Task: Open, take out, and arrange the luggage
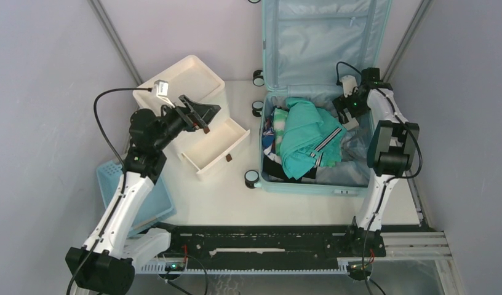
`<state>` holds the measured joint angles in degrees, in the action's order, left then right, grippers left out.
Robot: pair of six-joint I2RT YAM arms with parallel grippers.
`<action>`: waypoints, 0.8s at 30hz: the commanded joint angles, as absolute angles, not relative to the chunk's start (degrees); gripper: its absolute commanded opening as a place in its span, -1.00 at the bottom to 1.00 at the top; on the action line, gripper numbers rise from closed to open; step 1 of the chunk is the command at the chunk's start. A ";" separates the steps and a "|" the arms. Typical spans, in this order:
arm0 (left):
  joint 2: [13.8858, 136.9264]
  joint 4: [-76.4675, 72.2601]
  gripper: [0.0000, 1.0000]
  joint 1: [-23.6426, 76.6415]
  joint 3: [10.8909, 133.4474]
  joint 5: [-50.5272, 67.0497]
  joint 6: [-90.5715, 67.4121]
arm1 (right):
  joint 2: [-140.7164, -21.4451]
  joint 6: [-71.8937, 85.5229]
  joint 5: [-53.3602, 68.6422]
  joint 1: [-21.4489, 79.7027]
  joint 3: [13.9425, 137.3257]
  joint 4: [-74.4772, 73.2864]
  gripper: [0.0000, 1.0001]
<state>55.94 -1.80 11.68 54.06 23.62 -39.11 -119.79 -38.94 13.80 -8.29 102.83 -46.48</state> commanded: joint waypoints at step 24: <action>58.77 -5.92 0.83 12.81 52.68 22.59 -40.84 | -124.30 -37.45 -2.94 -7.51 100.12 -36.15 0.99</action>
<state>58.81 -2.55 12.34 53.67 22.70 -40.14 -126.69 -38.48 3.92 -5.48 102.89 -40.99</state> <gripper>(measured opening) 0.916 0.993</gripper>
